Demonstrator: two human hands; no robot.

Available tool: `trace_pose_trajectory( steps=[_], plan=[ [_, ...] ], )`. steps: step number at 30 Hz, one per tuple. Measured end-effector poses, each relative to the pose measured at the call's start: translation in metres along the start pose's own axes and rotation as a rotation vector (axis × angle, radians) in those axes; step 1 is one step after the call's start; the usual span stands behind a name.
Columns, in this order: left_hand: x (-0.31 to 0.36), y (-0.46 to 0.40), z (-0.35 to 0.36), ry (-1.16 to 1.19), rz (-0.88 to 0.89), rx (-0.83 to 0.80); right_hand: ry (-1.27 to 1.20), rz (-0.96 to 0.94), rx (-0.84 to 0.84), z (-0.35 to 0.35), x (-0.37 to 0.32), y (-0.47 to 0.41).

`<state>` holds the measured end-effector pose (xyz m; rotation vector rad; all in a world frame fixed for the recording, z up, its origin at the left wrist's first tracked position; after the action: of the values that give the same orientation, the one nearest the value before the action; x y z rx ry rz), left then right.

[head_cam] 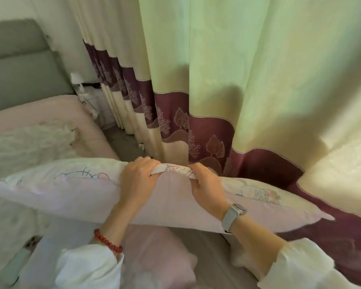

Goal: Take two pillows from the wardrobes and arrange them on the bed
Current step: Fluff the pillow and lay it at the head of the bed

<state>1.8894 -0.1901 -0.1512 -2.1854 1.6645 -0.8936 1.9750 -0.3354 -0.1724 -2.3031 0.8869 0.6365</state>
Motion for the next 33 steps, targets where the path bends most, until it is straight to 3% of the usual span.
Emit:
trace_pose_trajectory(
  steps=[6,15,25,33],
  plan=[
    [-0.048,-0.049,0.01,-0.15,-0.134,0.042,-0.08,-0.128,-0.145,0.038,0.009,-0.095],
    [-0.171,-0.127,0.028,-0.048,-0.453,0.123,-0.123,-0.26,-0.364,0.126,-0.003,-0.239],
    [-0.351,-0.238,-0.002,-0.234,-0.6,0.233,-0.2,-0.158,-0.523,0.251,-0.087,-0.422],
    [-0.501,-0.332,-0.031,-0.199,-0.645,0.302,-0.214,-0.376,-0.603,0.354,-0.153,-0.579]
  ],
)
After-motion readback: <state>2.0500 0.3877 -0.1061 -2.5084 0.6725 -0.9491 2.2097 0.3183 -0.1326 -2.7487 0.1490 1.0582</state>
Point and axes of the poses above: each hand's wrist, its own y-axis away from the middle knuckle, its own z-axis out of the palm, x = y × z, the point moved 3 cm from there along -y, towards the middle knuckle, and after that the axes turned 2 degrees about z, right-handed, at the moved point
